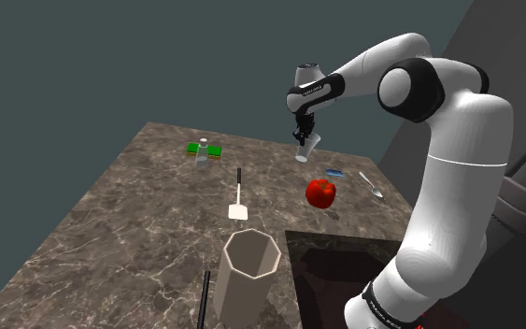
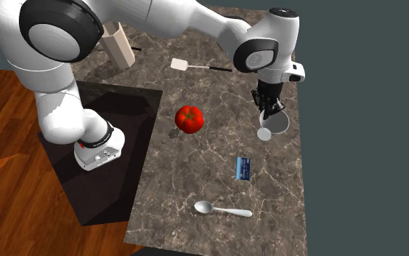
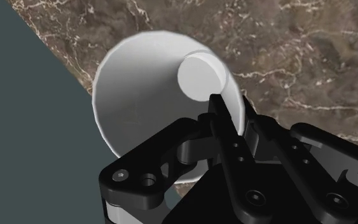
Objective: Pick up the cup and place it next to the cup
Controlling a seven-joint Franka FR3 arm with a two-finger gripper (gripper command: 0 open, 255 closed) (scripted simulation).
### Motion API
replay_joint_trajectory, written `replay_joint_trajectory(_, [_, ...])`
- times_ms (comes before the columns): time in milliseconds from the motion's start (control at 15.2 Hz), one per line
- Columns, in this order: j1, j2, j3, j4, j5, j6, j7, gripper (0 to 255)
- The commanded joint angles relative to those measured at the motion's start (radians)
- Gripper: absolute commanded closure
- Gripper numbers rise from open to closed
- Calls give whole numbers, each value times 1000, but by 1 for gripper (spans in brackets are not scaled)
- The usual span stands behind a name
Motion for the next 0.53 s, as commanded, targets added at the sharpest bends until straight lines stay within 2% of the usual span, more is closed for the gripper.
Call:
replay_joint_trajectory(0, [1,-6,0,6,0,-11,-3,255])
replay_joint_trajectory(462, [4,-42,-2,51,1,-89,-22,255])
